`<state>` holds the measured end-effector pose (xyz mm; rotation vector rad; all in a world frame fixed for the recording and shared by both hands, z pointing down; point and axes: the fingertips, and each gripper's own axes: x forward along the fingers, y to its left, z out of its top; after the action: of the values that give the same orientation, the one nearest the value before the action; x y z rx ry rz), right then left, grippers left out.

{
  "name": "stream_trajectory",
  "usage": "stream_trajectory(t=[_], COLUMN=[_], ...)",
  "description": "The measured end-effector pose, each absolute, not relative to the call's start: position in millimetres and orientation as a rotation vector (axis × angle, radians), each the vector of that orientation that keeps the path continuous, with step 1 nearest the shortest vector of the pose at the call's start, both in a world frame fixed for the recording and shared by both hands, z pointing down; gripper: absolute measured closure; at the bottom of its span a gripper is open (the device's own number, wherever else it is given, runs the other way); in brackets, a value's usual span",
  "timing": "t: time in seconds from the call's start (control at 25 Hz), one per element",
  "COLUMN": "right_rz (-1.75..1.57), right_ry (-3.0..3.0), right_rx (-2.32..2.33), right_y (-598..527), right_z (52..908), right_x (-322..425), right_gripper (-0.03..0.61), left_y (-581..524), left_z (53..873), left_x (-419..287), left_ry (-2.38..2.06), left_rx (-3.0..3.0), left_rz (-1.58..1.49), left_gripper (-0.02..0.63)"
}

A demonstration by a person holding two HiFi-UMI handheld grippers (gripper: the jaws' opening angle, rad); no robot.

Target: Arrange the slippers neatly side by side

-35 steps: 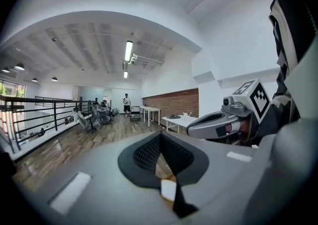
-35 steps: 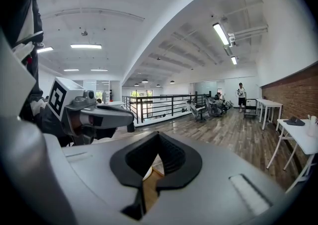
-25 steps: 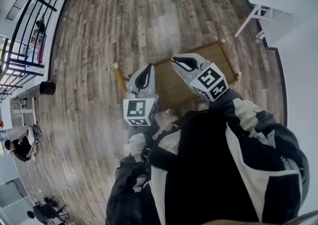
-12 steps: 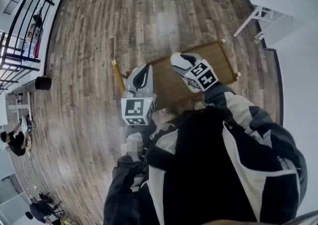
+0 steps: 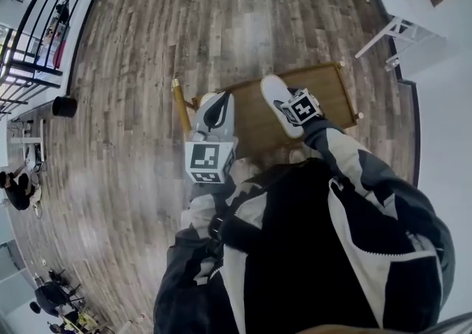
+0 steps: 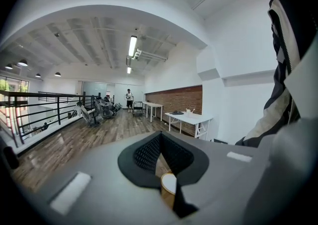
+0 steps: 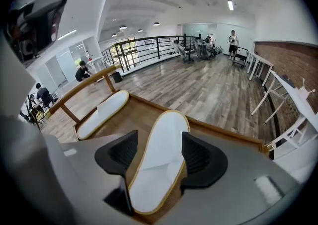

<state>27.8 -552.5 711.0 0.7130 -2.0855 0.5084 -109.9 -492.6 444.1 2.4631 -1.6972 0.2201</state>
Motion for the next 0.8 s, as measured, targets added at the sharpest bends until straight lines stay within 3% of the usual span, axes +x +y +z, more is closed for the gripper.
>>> stream_trajectory(t=[0.8], right_rz=[0.684], right_ry=[-1.887], right_rx=[0.636], right_y=[-559.4], right_z=[782.8], right_x=[47.0], right_gripper=[0.327], left_y=[-475.5], left_z=[454.2], left_x=[-134.8], left_ry=[-1.787], left_rx=[2.36], left_rz=[0.227], left_gripper=[0.598])
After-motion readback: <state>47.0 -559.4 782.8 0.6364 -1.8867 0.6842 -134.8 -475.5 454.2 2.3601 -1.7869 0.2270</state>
